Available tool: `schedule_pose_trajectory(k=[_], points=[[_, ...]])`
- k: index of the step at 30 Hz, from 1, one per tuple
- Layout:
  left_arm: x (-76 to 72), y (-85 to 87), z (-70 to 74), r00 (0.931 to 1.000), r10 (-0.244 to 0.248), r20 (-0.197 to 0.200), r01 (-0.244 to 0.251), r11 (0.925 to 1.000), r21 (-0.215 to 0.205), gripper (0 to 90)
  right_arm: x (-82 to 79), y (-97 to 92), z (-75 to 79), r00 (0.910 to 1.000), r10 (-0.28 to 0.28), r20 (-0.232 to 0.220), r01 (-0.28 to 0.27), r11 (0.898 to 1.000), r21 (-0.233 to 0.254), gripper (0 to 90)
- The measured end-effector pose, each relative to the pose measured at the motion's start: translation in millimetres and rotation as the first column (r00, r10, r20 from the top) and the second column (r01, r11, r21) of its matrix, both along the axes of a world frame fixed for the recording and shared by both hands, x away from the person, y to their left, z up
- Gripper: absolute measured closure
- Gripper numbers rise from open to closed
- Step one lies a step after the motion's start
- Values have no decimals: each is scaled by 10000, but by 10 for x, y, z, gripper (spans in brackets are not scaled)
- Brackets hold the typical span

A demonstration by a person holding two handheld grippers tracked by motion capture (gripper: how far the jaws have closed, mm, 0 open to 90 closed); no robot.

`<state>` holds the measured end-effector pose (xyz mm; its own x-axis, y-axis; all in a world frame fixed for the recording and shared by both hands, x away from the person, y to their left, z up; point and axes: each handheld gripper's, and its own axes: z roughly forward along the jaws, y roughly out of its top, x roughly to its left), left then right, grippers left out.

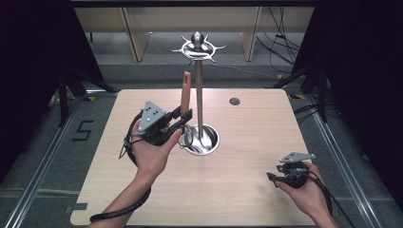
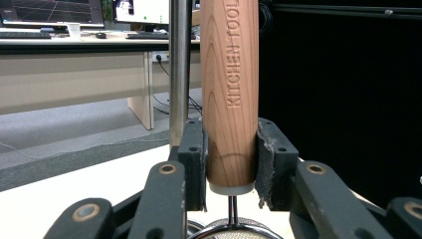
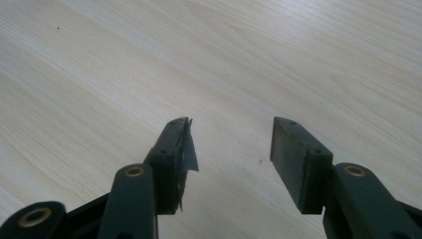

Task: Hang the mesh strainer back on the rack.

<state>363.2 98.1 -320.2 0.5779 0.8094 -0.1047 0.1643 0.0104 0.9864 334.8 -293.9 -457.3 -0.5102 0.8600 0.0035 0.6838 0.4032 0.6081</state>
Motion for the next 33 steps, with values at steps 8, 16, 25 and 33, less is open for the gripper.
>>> schedule_pose_trajectory(k=[8, 16, 25, 33], points=[[10, -17, 61, 9998, 65, 167, -62, 9999, -147, 678, 0, -5, 1, 10000, -12, 16, 12, 10000, 2, 504], [24, -35, 107, 9994, 139, 306, -133, 9997, -211, 678, -1, -5, 3, 10000, -43, -1, 43, 10000, -6, 504], [43, -27, 128, 9984, 377, 416, -369, 9991, -210, 678, 2, -9, 1, 10000, -29, 18, 29, 10000, -38, 504], [70, -50, 168, 9969, 616, 491, -609, 9980, -152, 678, -6, -1, -1, 10000, -79, -40, 79, 10000, 13, 504]])
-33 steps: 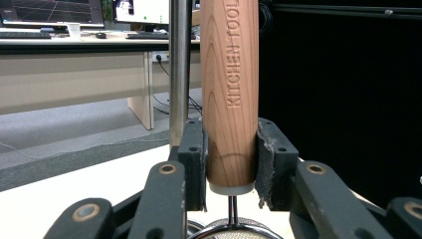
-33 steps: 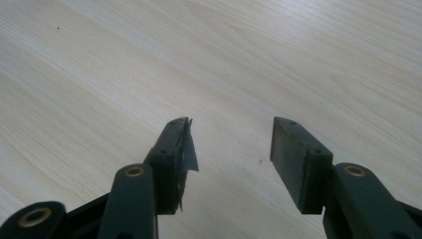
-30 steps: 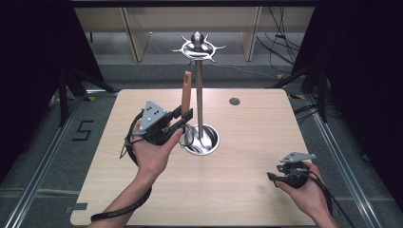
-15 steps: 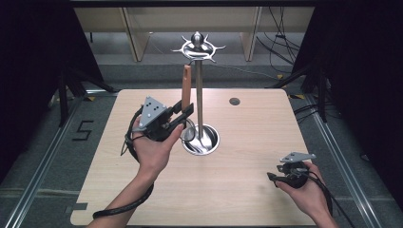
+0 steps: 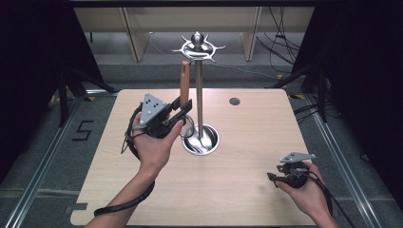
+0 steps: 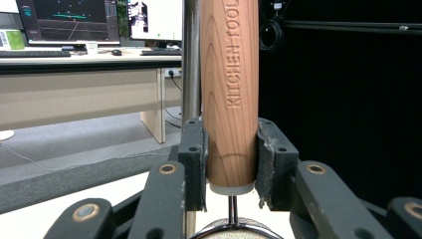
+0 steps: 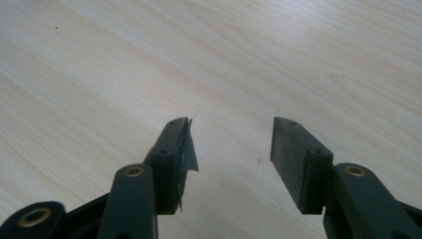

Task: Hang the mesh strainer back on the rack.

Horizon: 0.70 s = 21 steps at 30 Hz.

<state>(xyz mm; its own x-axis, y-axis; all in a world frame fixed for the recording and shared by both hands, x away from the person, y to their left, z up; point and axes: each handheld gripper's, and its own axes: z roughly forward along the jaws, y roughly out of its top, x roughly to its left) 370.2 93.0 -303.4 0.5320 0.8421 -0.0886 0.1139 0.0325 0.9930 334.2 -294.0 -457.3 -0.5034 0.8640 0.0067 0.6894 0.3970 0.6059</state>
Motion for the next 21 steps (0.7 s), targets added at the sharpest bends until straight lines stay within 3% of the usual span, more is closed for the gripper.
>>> schedule_pose_trajectory(k=[9, 13, 14, 21], points=[[56, -32, 16, 9994, 327, -54, -327, 9994, 89, 678, 3, -2, -1, 9999, 136, -7, -136, 9998, -108, 505], [61, -46, 16, 9995, 328, -28, -327, 9994, 132, 677, 2, -1, 0, 9999, 162, -28, -162, 9998, -133, 506], [60, -54, 17, 9995, 306, -34, -305, 9994, 144, 677, 9, -6, -16, 9994, 304, 176, -300, 9993, -232, 506], [101, -88, 17, 9993, 355, -88, -353, 9991, 223, 677, 7, -3, -12, 9994, 321, 92, -319, 9992, -223, 506]])
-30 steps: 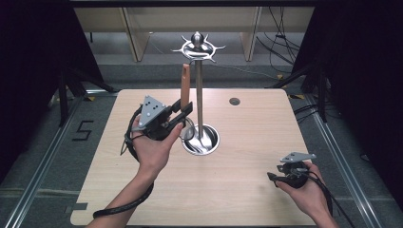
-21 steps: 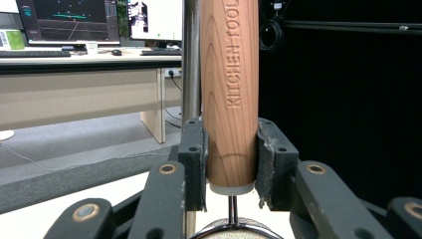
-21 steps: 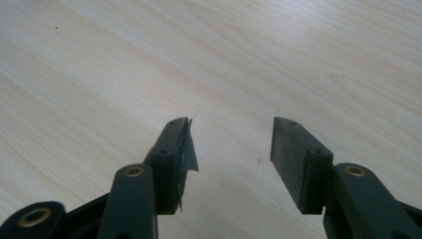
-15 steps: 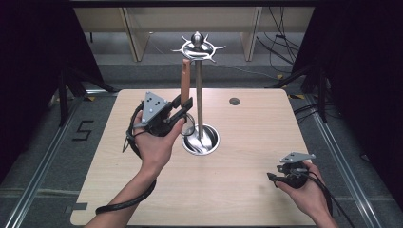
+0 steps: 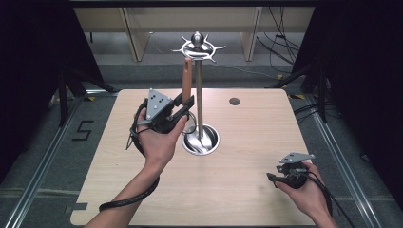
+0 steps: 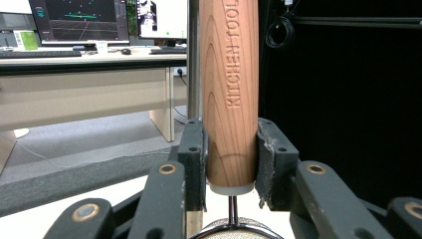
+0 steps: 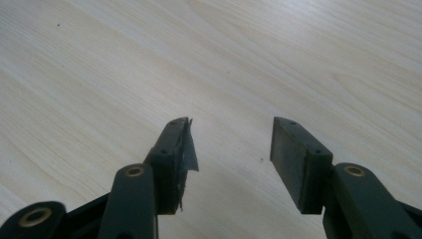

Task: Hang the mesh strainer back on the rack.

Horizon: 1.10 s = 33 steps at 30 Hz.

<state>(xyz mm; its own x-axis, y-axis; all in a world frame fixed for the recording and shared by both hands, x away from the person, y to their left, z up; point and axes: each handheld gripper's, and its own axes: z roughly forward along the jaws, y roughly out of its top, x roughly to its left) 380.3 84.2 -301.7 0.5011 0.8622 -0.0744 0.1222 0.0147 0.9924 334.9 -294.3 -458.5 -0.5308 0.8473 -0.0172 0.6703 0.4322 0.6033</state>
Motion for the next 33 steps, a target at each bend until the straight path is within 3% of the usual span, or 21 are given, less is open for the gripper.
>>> schedule_pose_trajectory(k=[9, 24, 25, 26, 33], points=[[91, -52, 27, 10000, 83, -24, -83, 9999, 115, 676, -2, 0, 2, 10000, -32, 31, 32, 10000, 6, 507], [247, -131, 21, 9977, -86, -668, 120, 9986, 511, 671, -8, 15, 10, 9998, -106, -159, 107, 9999, 89, 507], [247, -131, 21, 9977, -86, -668, 120, 9986, 511, 670, -1, 5, -2, 10000, 39, 1, -39, 10000, 5, 508], [267, -141, 7, 9968, -152, -785, 202, 9977, 644, 669, -9, 15, 10, 9998, -98, -170, 99, 9999, 93, 508], [318, -163, 24, 9957, -226, -898, 301, 9961, 830, 665, -10, 20, 9, 9999, -111, -121, 113, 9998, 152, 508]])
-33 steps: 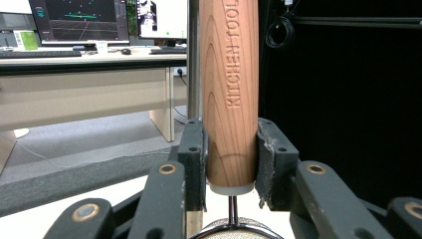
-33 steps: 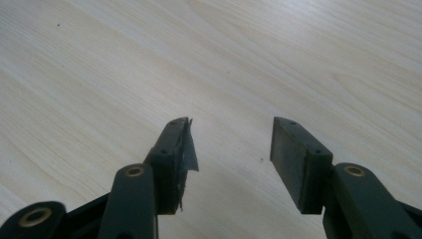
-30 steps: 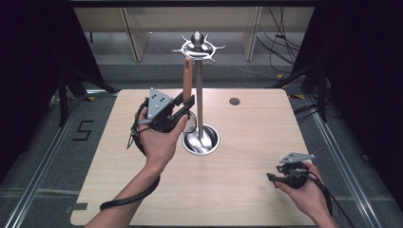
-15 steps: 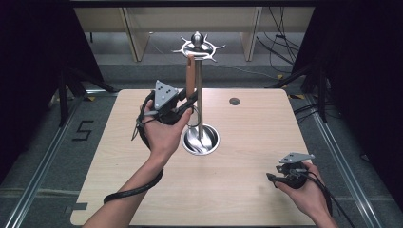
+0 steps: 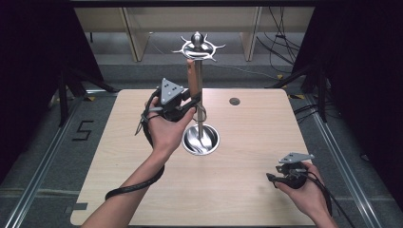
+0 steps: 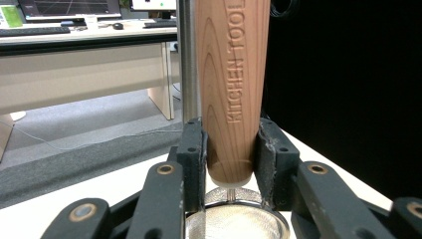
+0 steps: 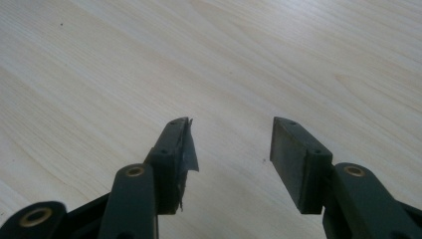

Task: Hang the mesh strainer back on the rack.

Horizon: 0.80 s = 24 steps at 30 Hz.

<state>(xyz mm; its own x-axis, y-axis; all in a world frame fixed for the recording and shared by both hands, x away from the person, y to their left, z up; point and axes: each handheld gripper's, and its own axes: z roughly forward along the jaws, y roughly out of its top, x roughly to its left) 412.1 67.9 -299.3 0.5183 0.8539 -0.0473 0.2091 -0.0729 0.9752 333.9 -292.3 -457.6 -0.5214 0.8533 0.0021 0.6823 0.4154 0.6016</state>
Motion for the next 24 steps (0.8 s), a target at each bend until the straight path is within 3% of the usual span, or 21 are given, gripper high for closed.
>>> schedule_pose_trajectory(k=[9, 10, 12, 15, 24], points=[[20, -48, -44, 9989, -346, -312, 348, 9994, 65, 613, -10, 7, 6, 10000, -35, -48, 35, 10000, -22, 507], [14, -41, -48, 9987, -388, -338, 390, 9992, 55, 613, 3, -8, -8, 9997, 146, 209, -143, 9998, -131, 507], [-3, -25, -55, 9980, -457, -446, 459, 9989, 35, 573, -3, -1, 2, 10000, 24, 22, -23, 10000, -60, 507], [-63, 61, -76, 9922, -736, -1005, 732, 9973, -69, 506, -2, 0, 0, 10000, -16, 23, 16, 10000, -27, 506], [-268, 310, -104, 9879, -777, -1342, 779, 9970, -37, 366, 6, 3, -9, 10000, -26, -62, 25, 10000, -69, 503]])
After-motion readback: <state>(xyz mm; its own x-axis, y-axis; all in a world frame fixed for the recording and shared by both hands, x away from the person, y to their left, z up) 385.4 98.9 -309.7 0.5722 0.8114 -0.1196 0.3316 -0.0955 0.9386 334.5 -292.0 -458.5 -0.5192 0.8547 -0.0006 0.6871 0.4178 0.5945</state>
